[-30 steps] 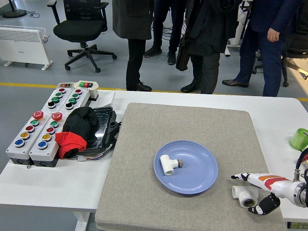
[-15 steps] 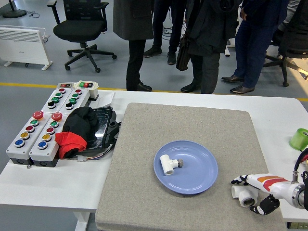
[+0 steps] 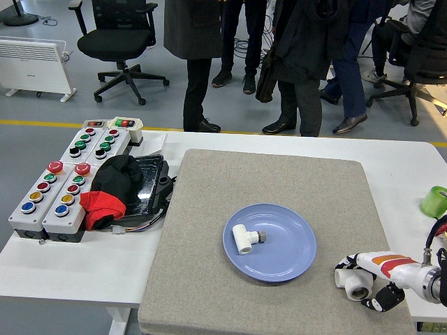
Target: Pick pipe place plate twice
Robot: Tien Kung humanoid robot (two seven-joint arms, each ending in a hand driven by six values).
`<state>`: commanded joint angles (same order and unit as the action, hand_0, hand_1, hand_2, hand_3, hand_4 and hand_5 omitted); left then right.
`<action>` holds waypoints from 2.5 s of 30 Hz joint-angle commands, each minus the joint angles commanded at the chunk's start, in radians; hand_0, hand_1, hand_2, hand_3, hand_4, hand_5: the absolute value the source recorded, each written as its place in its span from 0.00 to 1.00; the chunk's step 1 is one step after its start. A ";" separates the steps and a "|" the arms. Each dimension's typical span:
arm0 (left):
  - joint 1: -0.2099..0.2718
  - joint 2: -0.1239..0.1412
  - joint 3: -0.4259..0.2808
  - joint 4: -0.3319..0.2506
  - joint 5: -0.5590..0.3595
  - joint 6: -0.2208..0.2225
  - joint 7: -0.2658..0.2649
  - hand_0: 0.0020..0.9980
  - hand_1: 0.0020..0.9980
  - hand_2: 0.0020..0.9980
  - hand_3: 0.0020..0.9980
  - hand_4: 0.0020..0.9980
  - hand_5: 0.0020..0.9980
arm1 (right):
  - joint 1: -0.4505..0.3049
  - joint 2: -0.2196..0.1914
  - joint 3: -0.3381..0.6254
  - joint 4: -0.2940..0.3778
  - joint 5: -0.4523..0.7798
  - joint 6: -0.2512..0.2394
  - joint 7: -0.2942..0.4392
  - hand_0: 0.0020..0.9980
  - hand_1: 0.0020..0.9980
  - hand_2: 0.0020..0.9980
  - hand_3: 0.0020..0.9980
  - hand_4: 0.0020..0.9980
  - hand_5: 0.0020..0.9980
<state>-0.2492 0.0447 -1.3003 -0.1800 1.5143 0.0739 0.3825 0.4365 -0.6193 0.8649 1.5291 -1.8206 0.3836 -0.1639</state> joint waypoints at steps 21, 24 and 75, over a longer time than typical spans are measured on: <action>0.004 -0.001 -0.002 0.000 0.009 0.001 0.001 0.72 0.75 0.70 0.65 0.40 1.00 | -0.011 0.001 0.043 0.006 0.051 -0.020 0.000 0.43 0.48 0.47 0.76 0.65 0.15; 0.005 -0.001 -0.002 0.000 0.011 0.000 0.001 0.72 0.75 0.70 0.65 0.40 1.00 | -0.008 0.004 0.057 0.011 0.057 -0.024 0.003 0.43 0.48 0.47 0.76 0.65 0.15; 0.003 0.000 0.013 0.000 -0.011 -0.003 0.002 0.72 0.75 0.70 0.65 0.40 1.00 | 0.287 0.310 -0.195 -0.255 0.064 -0.124 0.002 0.93 0.89 0.99 0.85 0.65 0.19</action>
<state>-0.2466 0.0445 -1.2877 -0.1800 1.5030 0.0705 0.3846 0.7237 -0.3096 0.6699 1.2739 -1.7568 0.2594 -0.1621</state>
